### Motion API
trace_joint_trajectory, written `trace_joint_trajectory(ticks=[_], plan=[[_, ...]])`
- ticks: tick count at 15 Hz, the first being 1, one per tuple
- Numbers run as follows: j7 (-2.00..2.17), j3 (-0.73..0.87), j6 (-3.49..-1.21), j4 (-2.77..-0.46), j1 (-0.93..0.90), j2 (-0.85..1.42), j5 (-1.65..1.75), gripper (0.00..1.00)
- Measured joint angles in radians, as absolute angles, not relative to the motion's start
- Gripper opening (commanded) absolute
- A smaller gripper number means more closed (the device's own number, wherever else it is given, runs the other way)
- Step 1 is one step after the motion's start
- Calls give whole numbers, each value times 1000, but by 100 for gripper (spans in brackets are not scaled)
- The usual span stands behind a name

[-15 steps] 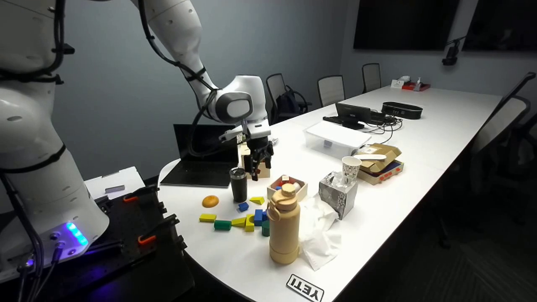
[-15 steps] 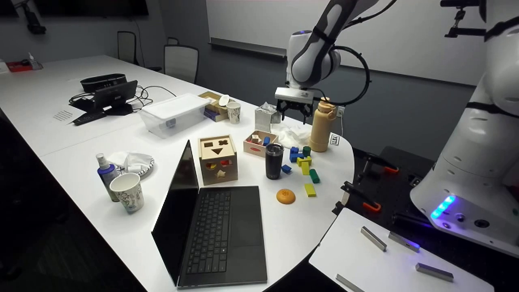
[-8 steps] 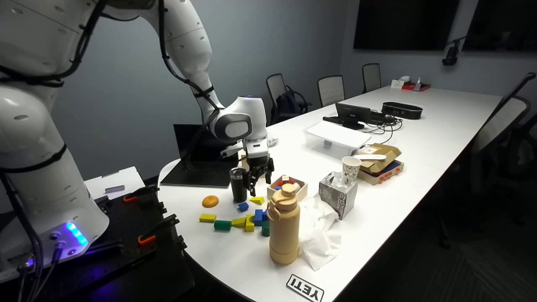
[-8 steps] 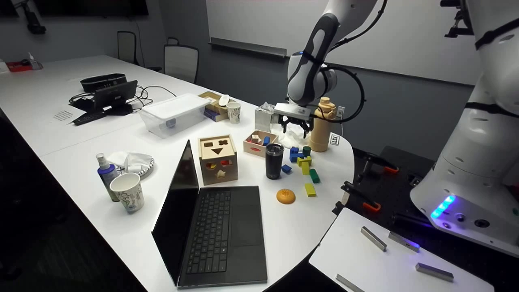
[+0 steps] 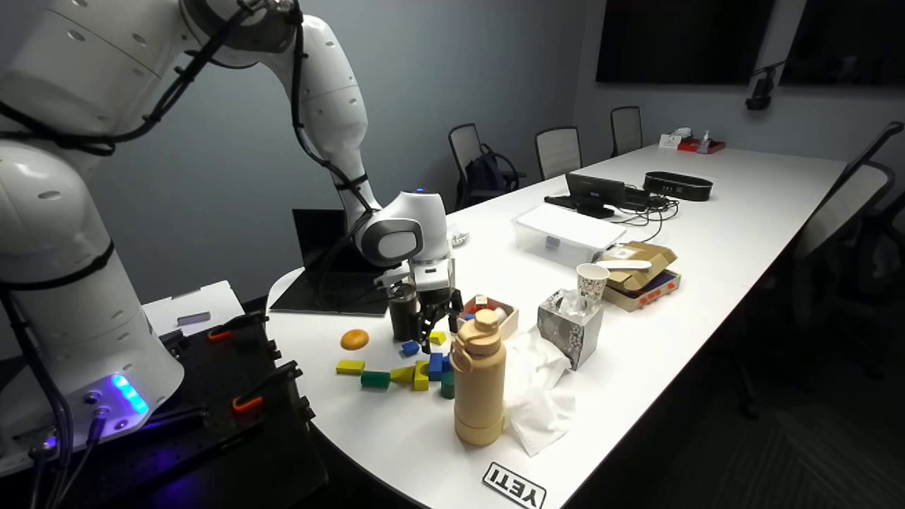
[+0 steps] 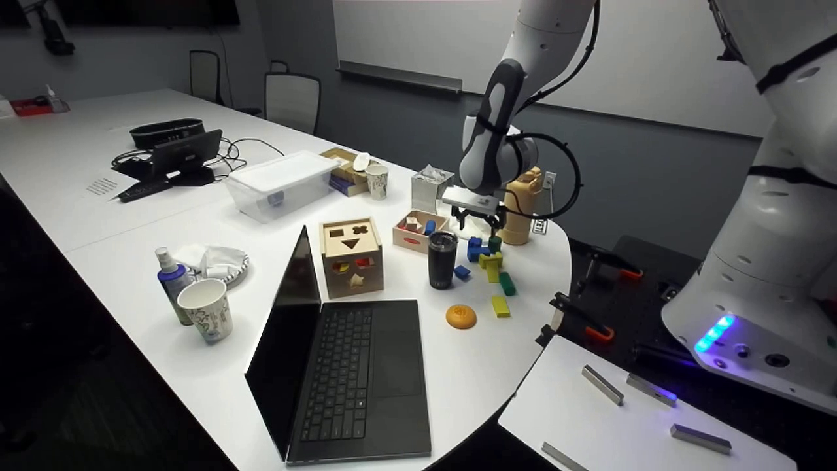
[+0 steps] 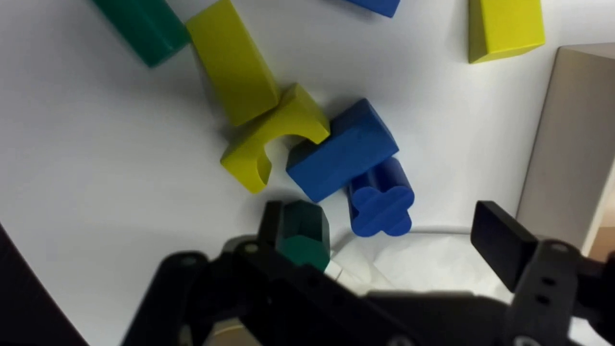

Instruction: Put the blue block in the wooden toy box.

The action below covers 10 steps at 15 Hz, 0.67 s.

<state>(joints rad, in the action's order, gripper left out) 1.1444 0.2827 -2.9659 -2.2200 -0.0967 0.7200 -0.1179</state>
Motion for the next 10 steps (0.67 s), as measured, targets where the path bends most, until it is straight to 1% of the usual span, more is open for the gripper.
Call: trace_joint_trajectory(ticks=[10], plan=[[1144,300,-2989,-2136,-105,836,-175,100]])
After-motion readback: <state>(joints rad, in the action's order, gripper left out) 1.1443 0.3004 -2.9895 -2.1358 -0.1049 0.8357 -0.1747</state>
